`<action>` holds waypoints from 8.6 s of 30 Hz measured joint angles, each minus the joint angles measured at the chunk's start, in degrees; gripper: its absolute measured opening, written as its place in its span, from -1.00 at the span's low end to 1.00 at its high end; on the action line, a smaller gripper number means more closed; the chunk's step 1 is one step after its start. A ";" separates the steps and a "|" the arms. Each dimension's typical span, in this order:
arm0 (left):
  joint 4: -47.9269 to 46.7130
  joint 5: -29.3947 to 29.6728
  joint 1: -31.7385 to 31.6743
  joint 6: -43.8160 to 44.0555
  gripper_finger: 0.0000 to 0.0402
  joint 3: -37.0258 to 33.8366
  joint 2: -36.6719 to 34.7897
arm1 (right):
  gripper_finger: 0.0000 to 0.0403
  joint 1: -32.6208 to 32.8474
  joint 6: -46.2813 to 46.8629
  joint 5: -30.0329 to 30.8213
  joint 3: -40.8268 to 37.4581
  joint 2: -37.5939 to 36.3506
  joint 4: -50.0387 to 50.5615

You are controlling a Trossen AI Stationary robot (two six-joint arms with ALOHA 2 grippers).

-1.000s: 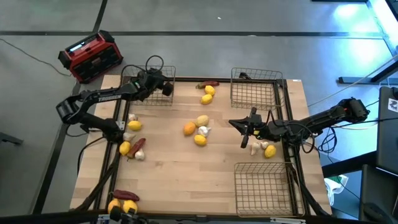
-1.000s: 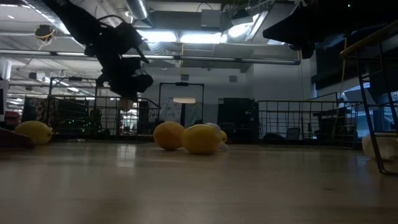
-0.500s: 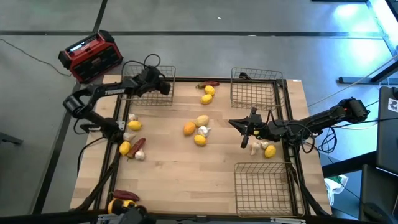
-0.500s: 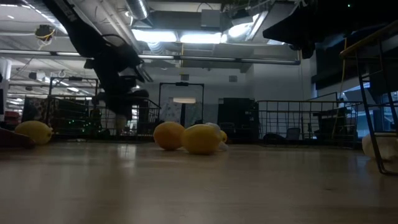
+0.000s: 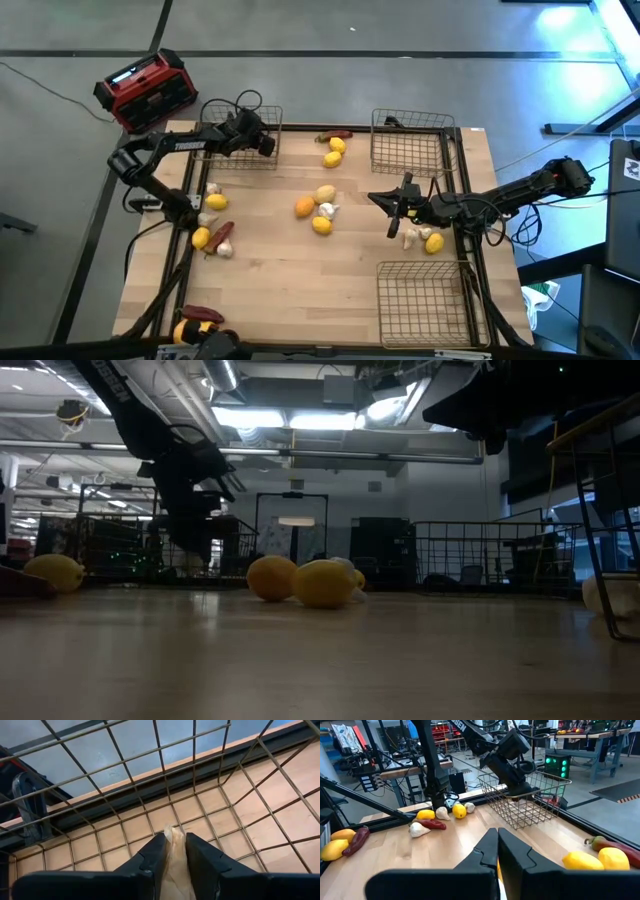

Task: Sort produce into baskets
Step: Put the white garlic into the top left wire basket

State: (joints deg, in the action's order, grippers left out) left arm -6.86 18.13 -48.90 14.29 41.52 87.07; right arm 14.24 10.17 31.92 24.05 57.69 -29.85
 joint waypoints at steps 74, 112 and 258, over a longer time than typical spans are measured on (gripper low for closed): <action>13.57 -3.35 56.57 1.82 -0.29 3.65 1.62 | -0.93 -15.60 -8.85 -17.51 25.37 29.28 35.74; 13.49 -2.26 56.39 2.20 -0.29 3.67 1.60 | -0.49 -19.79 -18.97 -30.49 27.10 49.83 24.18; -20.78 -14.60 52.70 -3.92 0.02 30.42 27.08 | -0.34 -9.73 -5.86 -25.42 28.68 22.32 58.49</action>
State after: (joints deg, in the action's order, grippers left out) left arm -27.64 3.53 3.79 10.37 71.94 114.15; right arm 4.51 4.32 6.50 52.73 80.01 28.64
